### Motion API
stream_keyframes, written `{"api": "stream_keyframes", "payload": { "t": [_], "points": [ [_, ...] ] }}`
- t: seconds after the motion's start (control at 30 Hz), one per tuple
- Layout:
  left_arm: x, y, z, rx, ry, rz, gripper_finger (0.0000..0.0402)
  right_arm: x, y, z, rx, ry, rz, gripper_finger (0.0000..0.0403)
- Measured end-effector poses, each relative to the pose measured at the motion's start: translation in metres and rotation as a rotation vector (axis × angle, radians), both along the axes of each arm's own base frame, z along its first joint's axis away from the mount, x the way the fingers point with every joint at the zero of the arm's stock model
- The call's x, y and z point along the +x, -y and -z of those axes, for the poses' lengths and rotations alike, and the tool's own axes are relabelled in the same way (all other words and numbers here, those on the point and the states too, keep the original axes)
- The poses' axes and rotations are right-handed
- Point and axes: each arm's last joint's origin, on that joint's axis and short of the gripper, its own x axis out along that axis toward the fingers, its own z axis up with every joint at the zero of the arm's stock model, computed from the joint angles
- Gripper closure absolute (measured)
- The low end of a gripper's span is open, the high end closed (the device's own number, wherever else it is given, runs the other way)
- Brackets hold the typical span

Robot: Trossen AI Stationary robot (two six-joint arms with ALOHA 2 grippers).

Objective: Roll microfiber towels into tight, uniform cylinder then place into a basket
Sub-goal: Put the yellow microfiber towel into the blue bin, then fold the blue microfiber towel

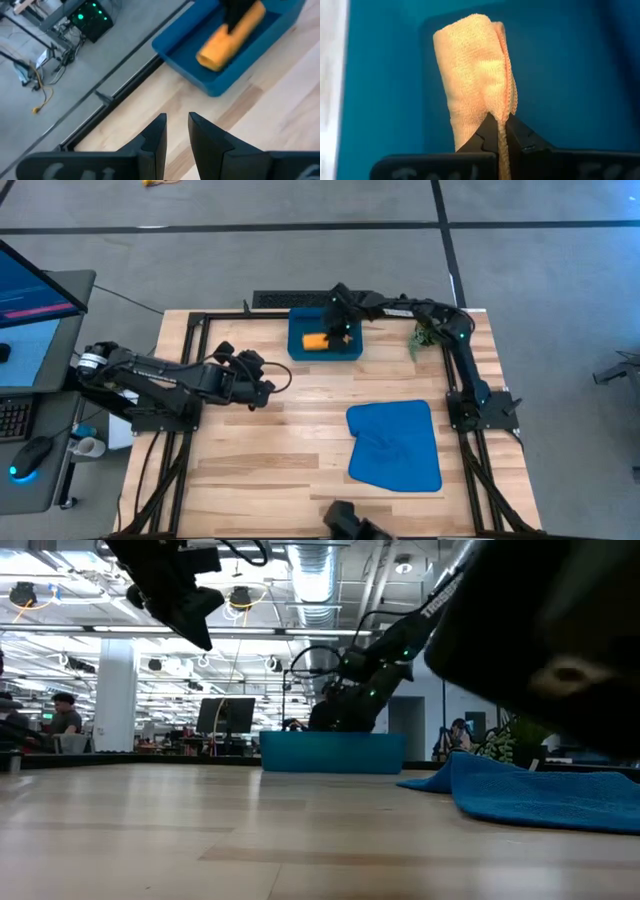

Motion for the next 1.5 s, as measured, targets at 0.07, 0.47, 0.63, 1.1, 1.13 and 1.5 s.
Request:
{"api": "stream_keyframes", "payload": {
  "t": [0.07, 0.47, 0.63, 1.1, 1.13, 1.5],
  "points": [
    [0.000, -0.003, 0.000, 0.000, -0.001, -0.011, 0.0330, 0.003, -0.007, 0.002, 0.027, -0.020, -0.022, 0.0381],
    [0.000, -0.003, 0.000, -0.002, 0.001, -0.015, 0.0330, 0.004, -0.013, -0.006, 0.014, -0.093, 0.040, 0.0356],
    [0.000, -0.003, 0.000, -0.005, 0.012, -0.023, 0.0330, 0.005, -0.018, -0.005, 0.015, -0.106, 0.026, 0.0315],
    [0.000, -0.003, 0.000, -0.006, 0.017, -0.027, 0.0329, 0.009, -0.007, -0.049, -0.022, -0.171, 0.067, 0.0201],
    [0.000, -0.003, 0.000, -0.006, 0.017, -0.027, 0.0329, 0.008, -0.006, -0.054, -0.017, -0.185, 0.070, 0.0201],
    [0.001, -0.003, 0.001, -0.025, 0.060, -0.057, 0.0329, -0.019, -0.018, -0.086, 0.082, -0.357, 0.036, 0.0231]
  ]
}}
